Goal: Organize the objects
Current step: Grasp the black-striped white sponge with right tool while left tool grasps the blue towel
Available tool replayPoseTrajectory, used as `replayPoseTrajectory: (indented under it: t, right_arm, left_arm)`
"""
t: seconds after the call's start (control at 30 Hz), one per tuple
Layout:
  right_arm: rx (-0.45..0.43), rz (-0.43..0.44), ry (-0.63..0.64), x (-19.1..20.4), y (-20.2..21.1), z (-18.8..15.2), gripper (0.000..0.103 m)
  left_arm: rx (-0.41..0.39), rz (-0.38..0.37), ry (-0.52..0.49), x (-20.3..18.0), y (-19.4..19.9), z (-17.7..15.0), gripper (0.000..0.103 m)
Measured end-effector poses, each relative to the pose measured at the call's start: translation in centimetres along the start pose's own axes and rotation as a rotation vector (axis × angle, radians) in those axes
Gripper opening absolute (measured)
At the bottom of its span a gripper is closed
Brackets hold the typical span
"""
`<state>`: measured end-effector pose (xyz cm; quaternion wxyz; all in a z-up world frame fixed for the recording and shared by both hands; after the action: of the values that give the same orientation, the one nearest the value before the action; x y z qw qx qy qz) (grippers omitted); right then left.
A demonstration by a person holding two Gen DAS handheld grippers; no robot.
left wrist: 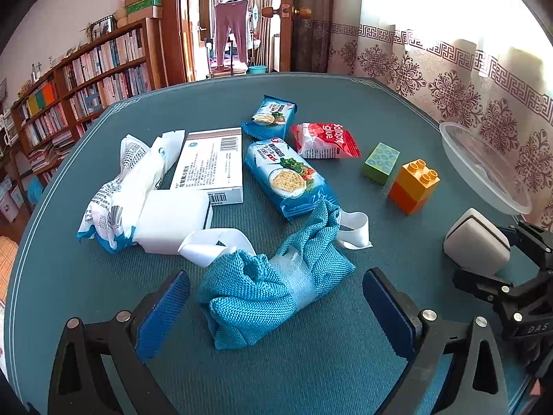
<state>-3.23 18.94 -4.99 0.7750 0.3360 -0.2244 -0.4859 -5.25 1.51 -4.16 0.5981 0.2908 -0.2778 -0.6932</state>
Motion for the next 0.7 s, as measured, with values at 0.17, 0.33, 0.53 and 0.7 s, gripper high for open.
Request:
replayPoseTrajectory:
  t: [0.17,0.33,0.53,0.7]
  right_arm:
    - [-0.003,0.004,0.000,0.1,0.0,0.0,0.090]
    - [-0.012,0.004,-0.001,0.0,0.2,0.0,0.080]
    - [-0.023,0.004,-0.006,-0.1,0.5,0.1,0.059]
    - [-0.022,0.016,-0.009,-0.1,0.6,0.1,0.042]
  left_arm:
    - [0.054,-0.021,0.012,-0.1,-1.2,-0.5,0.087]
    - [0.039,-0.024,-0.005,-0.5,-0.8,-0.5,0.076]
    - [0.034,-0.033,-0.010,-1.2,-0.3,-0.5,0.076]
    - [0.016,-0.041,-0.016,-2.0,0.7,-0.2,0.076]
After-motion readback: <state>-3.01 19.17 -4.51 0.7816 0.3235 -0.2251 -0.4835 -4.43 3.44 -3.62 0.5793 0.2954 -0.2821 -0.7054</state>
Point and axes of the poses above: each gripper's, at about its wrist camera, not at the fingertips, and y roughly against the way its jaws point, x to its left, z to its top, the point moved 8 cm from there along -y, roughly the way its jaws point, and after that the axes turned 5 degrees about y, right-handed, at the moved point
